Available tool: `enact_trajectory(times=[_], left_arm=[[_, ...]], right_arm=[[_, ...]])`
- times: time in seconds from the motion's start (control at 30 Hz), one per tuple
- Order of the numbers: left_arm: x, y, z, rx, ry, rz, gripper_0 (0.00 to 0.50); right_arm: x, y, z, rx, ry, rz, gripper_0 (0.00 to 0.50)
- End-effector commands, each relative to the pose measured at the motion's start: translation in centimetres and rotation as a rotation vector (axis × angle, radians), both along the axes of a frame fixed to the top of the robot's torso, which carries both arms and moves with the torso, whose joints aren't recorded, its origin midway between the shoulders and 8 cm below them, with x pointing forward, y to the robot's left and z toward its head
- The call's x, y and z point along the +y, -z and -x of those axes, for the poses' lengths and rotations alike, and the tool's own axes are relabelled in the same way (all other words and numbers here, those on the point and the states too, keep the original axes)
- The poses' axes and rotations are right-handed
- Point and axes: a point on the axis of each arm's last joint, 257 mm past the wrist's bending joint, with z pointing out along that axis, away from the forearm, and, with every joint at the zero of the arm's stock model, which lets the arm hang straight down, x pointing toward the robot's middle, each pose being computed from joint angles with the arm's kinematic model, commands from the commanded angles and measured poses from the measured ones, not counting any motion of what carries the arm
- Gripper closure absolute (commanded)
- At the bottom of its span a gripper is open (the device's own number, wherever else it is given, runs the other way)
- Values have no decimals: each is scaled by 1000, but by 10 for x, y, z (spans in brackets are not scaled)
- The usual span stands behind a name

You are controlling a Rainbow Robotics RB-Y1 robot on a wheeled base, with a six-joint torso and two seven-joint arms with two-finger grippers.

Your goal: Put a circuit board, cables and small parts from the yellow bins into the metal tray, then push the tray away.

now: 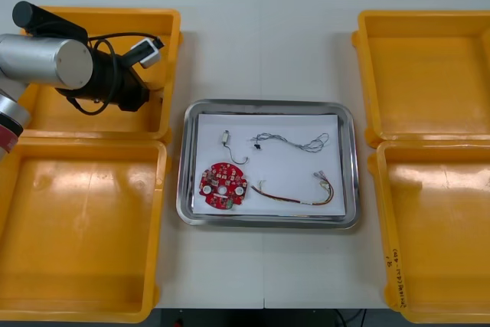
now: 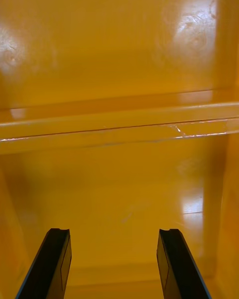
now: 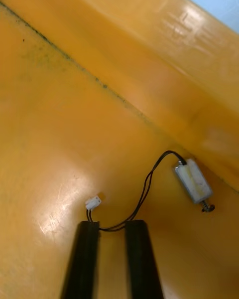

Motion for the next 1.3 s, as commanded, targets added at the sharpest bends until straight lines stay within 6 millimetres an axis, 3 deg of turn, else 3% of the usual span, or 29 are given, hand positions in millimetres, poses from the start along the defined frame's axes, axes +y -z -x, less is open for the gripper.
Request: enact_trajectory(times=[0.03,0.43,0.57,1.0,1.3], left_arm=[[-4,9,3,-38,106,-90,500],[-2,9,4,-20,92,-59,500],[8,2,6,1,74,-47,500],[33,-45,2,-10,35,-7,500],[29,-82,-5,-80,35,28,500]], right_arm=[[-28,-16,-1,-33,99,10,0],[-27,-16,1,-25,125,-11,0],[-25,-15,3,-15,117,-14,0],[-22,-14,4,-10,72,-7,0],[-25,-13,6,-4,40,25,0]])
